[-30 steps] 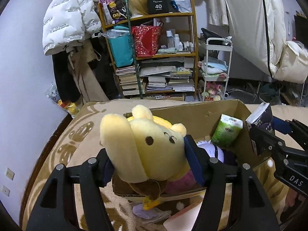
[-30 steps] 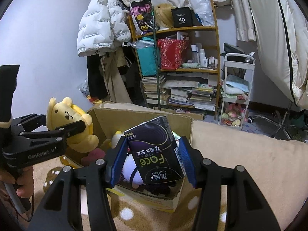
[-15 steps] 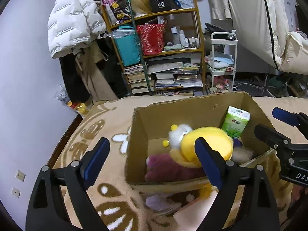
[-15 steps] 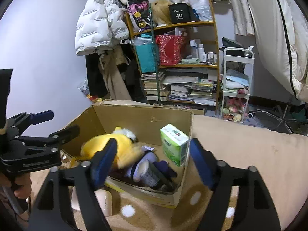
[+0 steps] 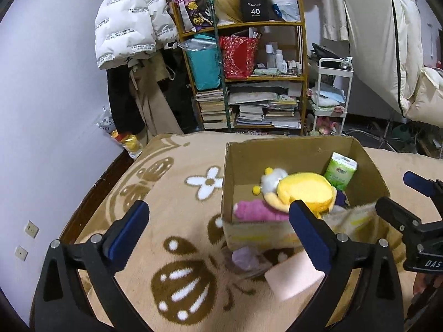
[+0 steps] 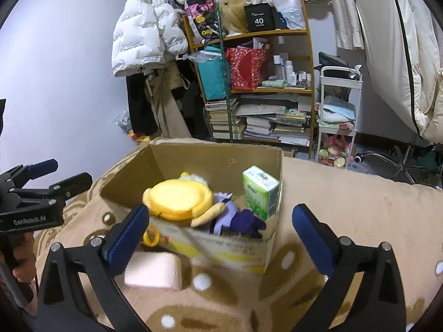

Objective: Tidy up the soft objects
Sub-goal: 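Withdraw both tools from the box toward the pink roll cushion and clear bag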

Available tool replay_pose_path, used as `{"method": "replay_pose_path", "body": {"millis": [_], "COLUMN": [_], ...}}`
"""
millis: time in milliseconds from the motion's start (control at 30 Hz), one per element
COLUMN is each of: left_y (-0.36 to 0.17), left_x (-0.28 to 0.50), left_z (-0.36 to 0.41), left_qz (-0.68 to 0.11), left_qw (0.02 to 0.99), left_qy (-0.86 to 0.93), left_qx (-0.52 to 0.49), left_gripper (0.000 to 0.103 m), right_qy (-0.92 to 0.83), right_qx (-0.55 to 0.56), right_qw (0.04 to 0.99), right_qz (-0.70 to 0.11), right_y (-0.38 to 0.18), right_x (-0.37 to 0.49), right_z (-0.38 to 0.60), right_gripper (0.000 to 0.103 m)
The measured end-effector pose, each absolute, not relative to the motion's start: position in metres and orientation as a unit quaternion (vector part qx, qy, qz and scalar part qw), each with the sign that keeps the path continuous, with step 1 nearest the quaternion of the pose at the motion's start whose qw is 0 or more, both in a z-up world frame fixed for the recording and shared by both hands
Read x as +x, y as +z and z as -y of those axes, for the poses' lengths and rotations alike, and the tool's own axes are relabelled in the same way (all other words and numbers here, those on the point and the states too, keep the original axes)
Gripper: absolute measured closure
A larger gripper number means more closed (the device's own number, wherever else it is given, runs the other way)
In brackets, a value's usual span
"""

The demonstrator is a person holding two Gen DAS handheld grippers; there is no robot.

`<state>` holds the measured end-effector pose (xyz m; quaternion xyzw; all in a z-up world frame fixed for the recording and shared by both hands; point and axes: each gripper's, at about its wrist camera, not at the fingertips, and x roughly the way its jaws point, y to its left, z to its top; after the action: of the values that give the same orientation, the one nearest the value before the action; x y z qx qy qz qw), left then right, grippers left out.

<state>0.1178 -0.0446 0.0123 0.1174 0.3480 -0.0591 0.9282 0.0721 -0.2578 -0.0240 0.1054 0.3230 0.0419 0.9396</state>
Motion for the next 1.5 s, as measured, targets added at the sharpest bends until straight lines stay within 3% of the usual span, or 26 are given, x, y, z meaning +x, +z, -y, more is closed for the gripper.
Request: {"method": "replay_pose_path", "body": {"millis": [500,967,1500], "left_y": [0.009,-0.021,-0.059], "left_x": [0.083,0.114,0.144], "left_z": [0.010,-0.010,0.004], "left_qz": [-0.405,-0.457,-0.501], "left_qw": [0.907,0.885,0.858], "left_qy": [-0.051,-0.070,-0.093], "left_qx": [0.104,0.046,0.068], "left_gripper": [0.003,0.003,0.003], "right_qy": [0.065,0.064,0.108], "right_qx": [0.066,0.066,0.037], "right_qw": [0.931,0.915,0.896], "right_qz": [-0.353,-0.394,-0.429], "right_y": [-0.027,-0.052,-0.089], "right_x": [0.031,0.046,0.082], "right_z": [0.227,0.216,0.186], "right_gripper": [0.000,0.000,0.000]}}
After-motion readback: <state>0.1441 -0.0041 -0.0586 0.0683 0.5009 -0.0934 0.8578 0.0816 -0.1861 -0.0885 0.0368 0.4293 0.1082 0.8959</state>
